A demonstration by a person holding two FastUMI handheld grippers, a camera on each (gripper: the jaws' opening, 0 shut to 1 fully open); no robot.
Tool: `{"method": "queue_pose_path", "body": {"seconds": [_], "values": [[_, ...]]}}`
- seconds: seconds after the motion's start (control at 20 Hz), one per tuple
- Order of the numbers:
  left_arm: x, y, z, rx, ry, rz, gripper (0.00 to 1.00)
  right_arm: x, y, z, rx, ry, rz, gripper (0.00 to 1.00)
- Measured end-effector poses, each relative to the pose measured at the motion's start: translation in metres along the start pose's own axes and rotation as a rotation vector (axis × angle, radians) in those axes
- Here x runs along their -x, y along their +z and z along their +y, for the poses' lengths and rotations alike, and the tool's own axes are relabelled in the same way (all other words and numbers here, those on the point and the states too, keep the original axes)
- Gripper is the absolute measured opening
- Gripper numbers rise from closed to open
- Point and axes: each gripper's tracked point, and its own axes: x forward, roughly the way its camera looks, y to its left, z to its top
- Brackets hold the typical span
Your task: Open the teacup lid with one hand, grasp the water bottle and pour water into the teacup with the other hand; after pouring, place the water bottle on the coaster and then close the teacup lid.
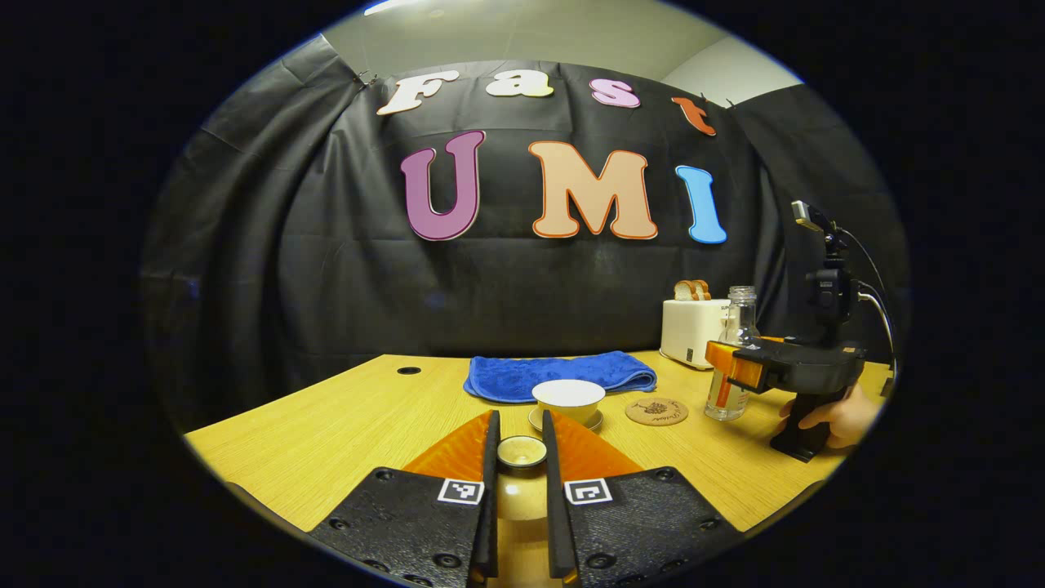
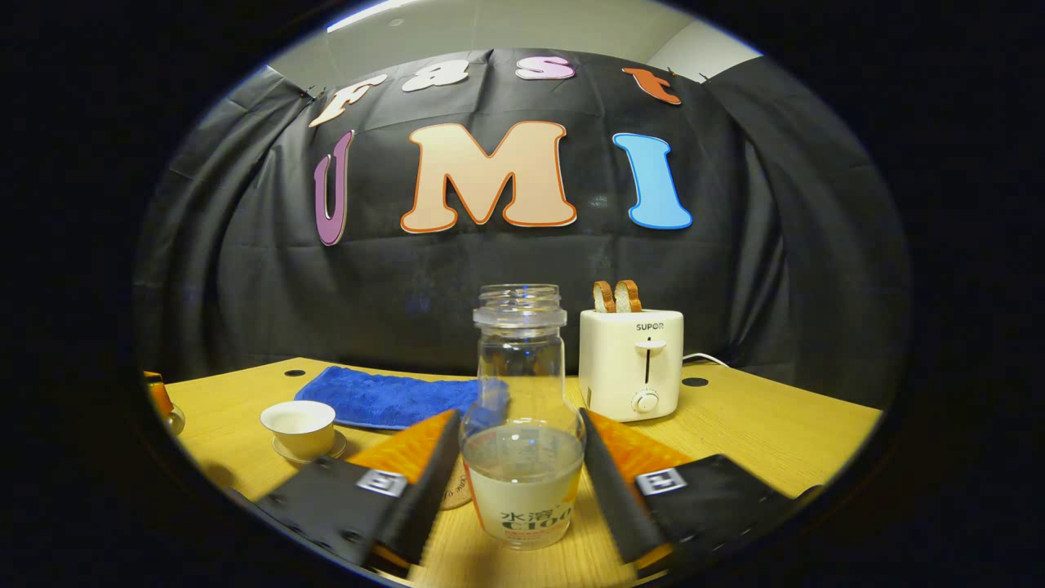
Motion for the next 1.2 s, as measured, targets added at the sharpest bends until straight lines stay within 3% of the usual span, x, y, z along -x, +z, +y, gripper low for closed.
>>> {"method": "queue_pose_path", "body": {"seconds": [0.05, 0.5, 0.8, 1.2], "values": [[-0.001, 0.0, 0.001, -0.001, 0.003, 0.002, 0.22, -0.001, -0.003, 0.0, 0.0, -0.006, 0.004, 0.8], [-0.003, 0.0, 0.003, -0.004, -0.014, 0.0, 0.21, -0.005, -0.004, 0.007, 0.03, 0.014, 0.008, 0.73], [-0.006, -0.002, 0.019, -0.004, -0.042, 0.006, 0.21, -0.01, 0.001, 0.033, 0.298, 0.045, -0.01, 0.72], [-0.009, -0.003, 0.061, -0.004, 0.012, 0.009, 0.21, -0.024, 0.012, 0.097, 0.856, 0.113, -0.045, 0.72]]}}
